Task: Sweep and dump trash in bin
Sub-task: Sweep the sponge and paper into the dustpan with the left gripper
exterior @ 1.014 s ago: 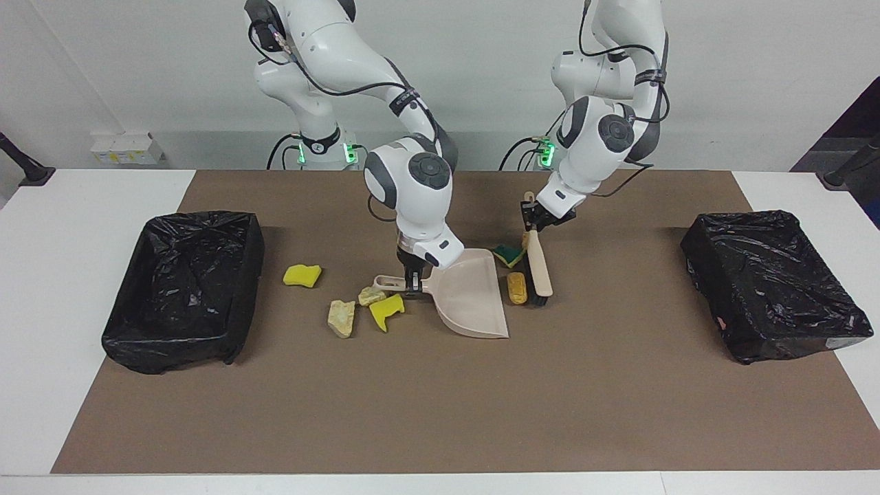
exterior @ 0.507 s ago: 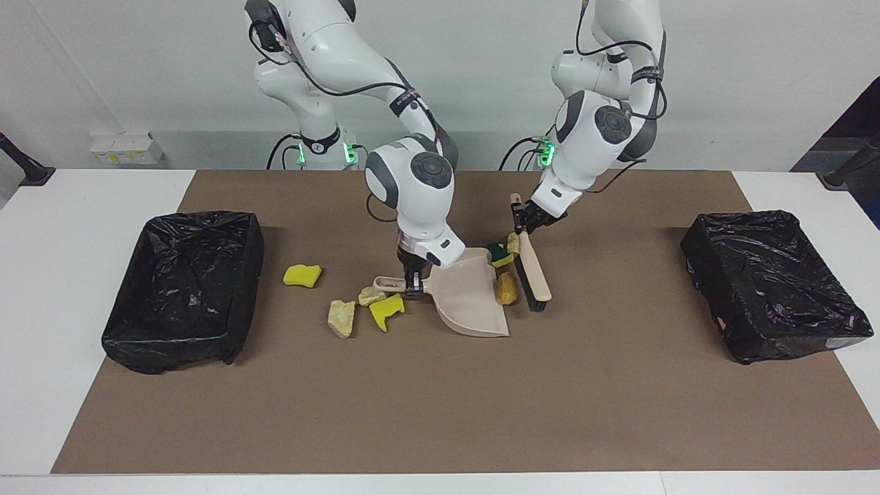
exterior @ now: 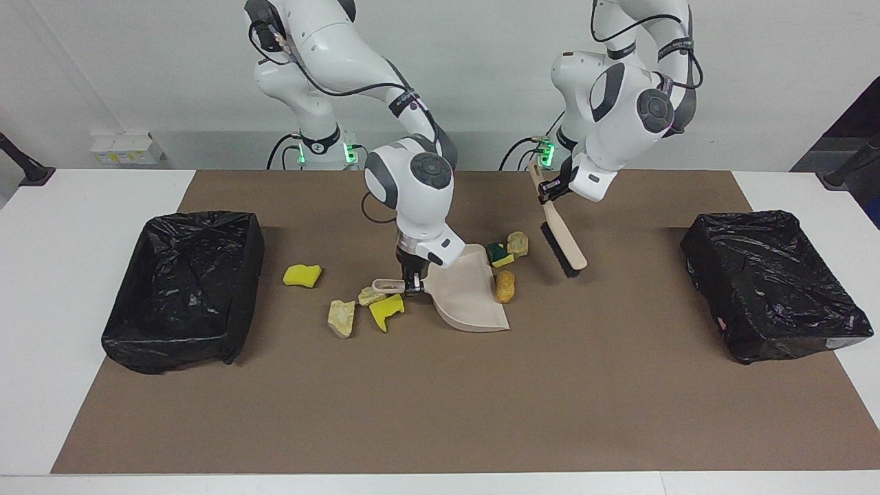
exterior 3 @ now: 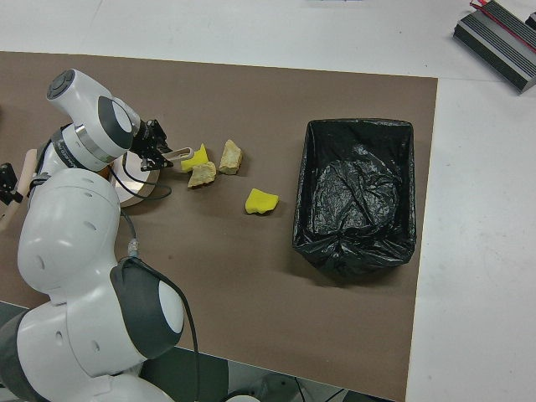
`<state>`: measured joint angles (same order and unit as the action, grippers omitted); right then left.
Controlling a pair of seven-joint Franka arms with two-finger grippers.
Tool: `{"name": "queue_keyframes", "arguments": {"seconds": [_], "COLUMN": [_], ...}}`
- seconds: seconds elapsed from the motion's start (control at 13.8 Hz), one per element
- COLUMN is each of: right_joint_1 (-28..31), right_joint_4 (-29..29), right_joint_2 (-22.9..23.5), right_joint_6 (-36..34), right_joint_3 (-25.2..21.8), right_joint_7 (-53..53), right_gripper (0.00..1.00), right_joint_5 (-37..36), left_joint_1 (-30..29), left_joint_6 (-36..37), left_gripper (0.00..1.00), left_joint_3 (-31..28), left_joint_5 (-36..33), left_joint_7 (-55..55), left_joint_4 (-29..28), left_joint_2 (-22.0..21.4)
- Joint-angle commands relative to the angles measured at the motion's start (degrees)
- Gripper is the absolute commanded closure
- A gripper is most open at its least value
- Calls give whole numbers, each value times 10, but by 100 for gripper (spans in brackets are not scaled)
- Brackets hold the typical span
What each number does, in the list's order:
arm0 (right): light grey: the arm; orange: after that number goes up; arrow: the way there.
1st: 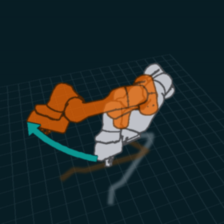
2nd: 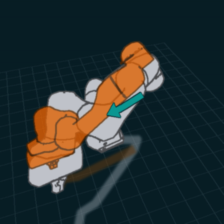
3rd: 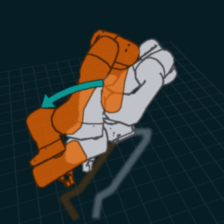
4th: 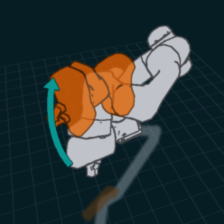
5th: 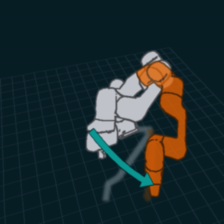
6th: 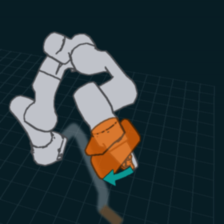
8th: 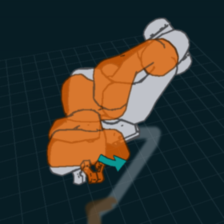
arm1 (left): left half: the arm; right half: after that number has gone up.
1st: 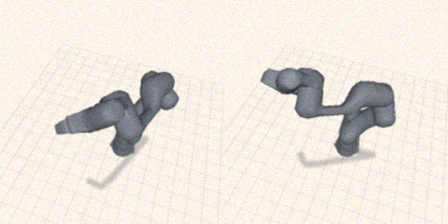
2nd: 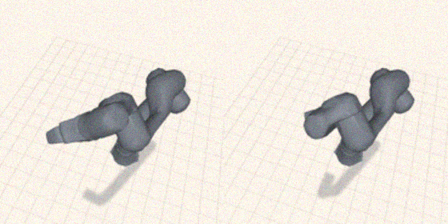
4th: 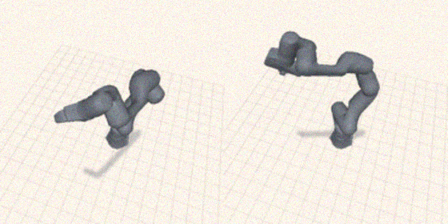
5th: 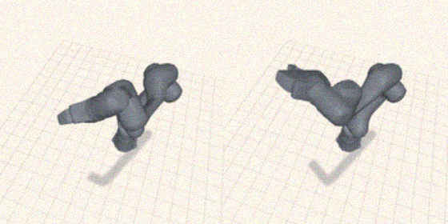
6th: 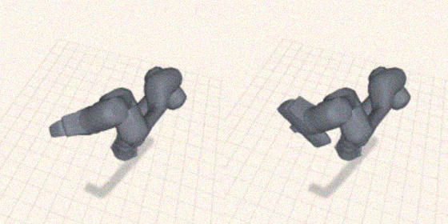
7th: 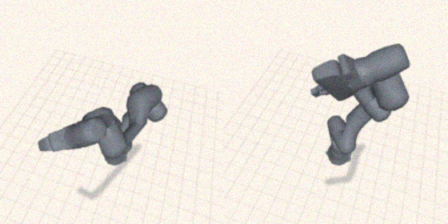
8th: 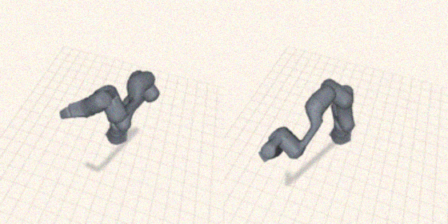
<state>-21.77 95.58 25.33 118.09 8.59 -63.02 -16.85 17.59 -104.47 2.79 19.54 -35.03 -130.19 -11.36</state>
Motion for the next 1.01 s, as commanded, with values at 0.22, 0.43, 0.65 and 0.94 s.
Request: {"name": "queue_keyframes", "arguments": {"seconds": [0.22,0.43,0.65,0.94], "right_joint_1": [2,2,2,2], "right_joint_4": [11,16,17,20], "right_joint_2": [-7,-10,-10,-11], "right_joint_6": [-27,-26,-23,-20], "right_joint_3": [4,4,4,5], "right_joint_7": [-16,-16,-15,-15], "right_gripper": [100,100,100,100], "right_joint_5": [-42,-42,-42,-42], "left_joint_1": [75,108,147,169], "left_joint_6": [-101,-189,-252,-252], "left_gripper": [100,100,100,100], "left_joint_3": [3,4,4,6], "left_joint_5": [7,6,6,15], "left_joint_7": [-66,-50,-20,-20], "left_joint_4": [-102,-101,-85,-13], "left_joint_2": [-30,2,43,87]}}
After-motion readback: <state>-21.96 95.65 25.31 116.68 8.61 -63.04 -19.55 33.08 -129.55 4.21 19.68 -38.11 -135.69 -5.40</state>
